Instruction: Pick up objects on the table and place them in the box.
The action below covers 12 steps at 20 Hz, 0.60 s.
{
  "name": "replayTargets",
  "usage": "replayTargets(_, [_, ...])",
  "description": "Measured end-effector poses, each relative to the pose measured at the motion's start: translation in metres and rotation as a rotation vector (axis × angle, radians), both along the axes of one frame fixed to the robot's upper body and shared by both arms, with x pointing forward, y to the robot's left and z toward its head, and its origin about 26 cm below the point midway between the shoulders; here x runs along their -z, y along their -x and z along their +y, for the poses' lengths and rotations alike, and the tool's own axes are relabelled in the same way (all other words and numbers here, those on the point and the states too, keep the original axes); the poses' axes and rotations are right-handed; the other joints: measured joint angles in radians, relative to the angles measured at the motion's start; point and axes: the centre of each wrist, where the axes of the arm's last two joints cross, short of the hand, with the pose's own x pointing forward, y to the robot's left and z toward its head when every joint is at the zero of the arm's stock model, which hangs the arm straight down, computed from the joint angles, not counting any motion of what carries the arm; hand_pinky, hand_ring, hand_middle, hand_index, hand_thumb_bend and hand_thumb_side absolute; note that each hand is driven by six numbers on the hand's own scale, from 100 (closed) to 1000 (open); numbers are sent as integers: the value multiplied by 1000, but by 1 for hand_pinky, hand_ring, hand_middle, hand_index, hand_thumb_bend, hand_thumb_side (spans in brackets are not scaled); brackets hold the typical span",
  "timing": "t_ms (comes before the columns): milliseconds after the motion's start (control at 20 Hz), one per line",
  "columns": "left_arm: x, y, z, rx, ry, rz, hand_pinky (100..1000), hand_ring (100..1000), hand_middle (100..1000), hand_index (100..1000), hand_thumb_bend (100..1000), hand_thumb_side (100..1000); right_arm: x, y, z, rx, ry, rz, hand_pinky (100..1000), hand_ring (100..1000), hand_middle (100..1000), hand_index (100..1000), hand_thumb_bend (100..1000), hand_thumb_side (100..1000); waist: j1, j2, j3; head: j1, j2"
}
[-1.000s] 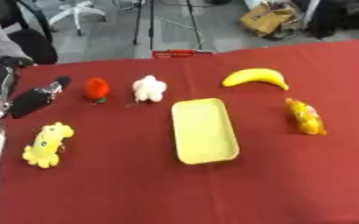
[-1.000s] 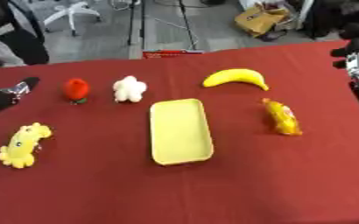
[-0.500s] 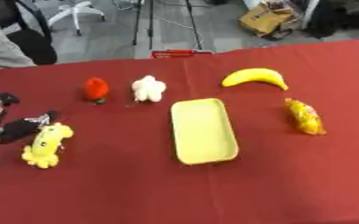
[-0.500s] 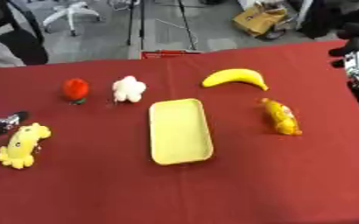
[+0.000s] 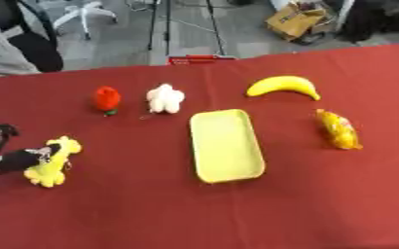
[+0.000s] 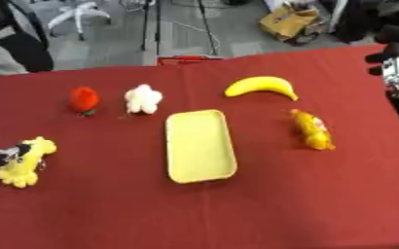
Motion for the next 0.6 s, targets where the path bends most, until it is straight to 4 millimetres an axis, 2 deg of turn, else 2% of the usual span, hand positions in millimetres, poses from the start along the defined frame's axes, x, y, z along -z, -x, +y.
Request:
replayTargets(250, [16,-4,-4,-28,16,-8,605,625,700,825,748,722,0,0,0,0,0,0,672,710,792,888,100,758,0,0,-1,0,0])
replayTargets(600, [35,-13,-13,-22,69,-43,604,618,690,819,742,720,0,0,0,-2,1,-1,672,710,792,889,100,758,0,0,-3,0,0])
